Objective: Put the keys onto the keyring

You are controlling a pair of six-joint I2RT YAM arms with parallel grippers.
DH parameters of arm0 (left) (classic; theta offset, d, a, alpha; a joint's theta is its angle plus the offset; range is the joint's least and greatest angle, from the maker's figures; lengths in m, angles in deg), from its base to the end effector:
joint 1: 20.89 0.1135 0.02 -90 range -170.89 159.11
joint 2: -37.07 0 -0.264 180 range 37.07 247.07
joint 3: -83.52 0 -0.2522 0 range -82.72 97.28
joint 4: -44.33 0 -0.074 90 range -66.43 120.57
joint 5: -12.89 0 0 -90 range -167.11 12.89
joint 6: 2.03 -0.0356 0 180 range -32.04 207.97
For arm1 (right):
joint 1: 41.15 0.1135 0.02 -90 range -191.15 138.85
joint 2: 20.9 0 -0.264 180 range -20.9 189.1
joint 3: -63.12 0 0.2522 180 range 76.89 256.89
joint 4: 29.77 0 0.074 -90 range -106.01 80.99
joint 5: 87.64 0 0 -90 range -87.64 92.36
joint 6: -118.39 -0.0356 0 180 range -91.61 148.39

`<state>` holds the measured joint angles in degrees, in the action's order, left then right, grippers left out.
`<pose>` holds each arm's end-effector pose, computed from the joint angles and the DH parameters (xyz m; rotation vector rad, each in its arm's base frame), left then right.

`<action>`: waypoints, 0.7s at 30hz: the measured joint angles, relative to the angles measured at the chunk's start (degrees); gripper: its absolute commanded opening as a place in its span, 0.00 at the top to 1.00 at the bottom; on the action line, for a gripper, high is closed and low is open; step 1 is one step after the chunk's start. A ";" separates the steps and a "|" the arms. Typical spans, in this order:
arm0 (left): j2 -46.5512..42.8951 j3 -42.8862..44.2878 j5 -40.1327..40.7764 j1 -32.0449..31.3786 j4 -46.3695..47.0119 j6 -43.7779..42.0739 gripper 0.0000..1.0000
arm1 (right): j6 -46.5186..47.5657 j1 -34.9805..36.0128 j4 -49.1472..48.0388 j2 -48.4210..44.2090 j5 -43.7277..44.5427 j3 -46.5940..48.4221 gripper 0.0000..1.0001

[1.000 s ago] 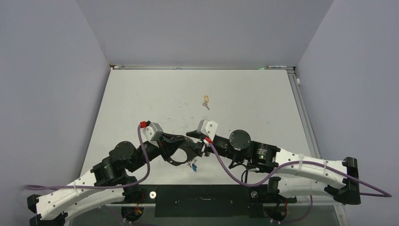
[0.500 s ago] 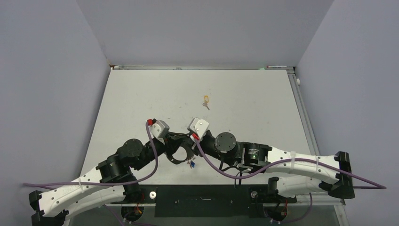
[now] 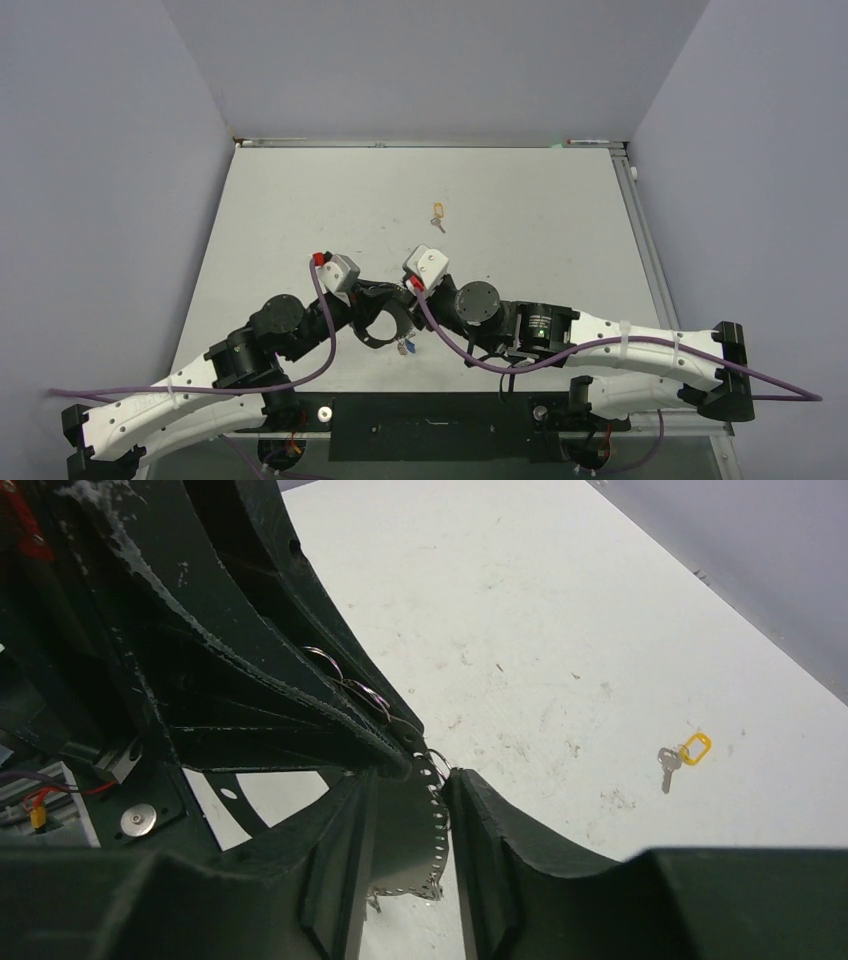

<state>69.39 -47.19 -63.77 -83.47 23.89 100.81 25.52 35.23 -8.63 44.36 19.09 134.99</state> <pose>0.0748 -0.1263 0.3217 0.5399 1.6052 -0.8134 0.0723 0.2548 0.3552 -0.9435 1.6170 0.7074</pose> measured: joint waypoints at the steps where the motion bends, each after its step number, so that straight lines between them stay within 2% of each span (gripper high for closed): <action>1: 0.00 0.00 0.00 0.00 -0.02 0.00 1.00 | 0.00 0.13 0.07 0.00 0.02 0.00 0.59; 4: 0.00 0.00 0.00 0.00 -0.04 -0.07 1.00 | 0.57 0.33 0.70 0.00 -0.02 0.17 0.52; 7: 0.02 0.35 -0.20 0.00 -0.22 -0.22 1.00 | 2.10 0.17 2.49 -0.11 0.09 0.98 0.50; 12: 0.20 2.19 -0.52 0.00 -1.09 -0.79 1.00 | 5.99 -0.48 4.79 -1.27 -1.66 1.92 0.51; 21: 1.57 3.76 -0.72 0.00 -2.32 -1.57 1.00 | 9.25 -2.10 7.72 -2.14 -7.19 4.63 0.57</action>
<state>70.96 -43.44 -64.49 -83.47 21.57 99.23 34.76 33.13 -0.92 42.21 11.90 139.63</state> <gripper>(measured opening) 0.088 0.440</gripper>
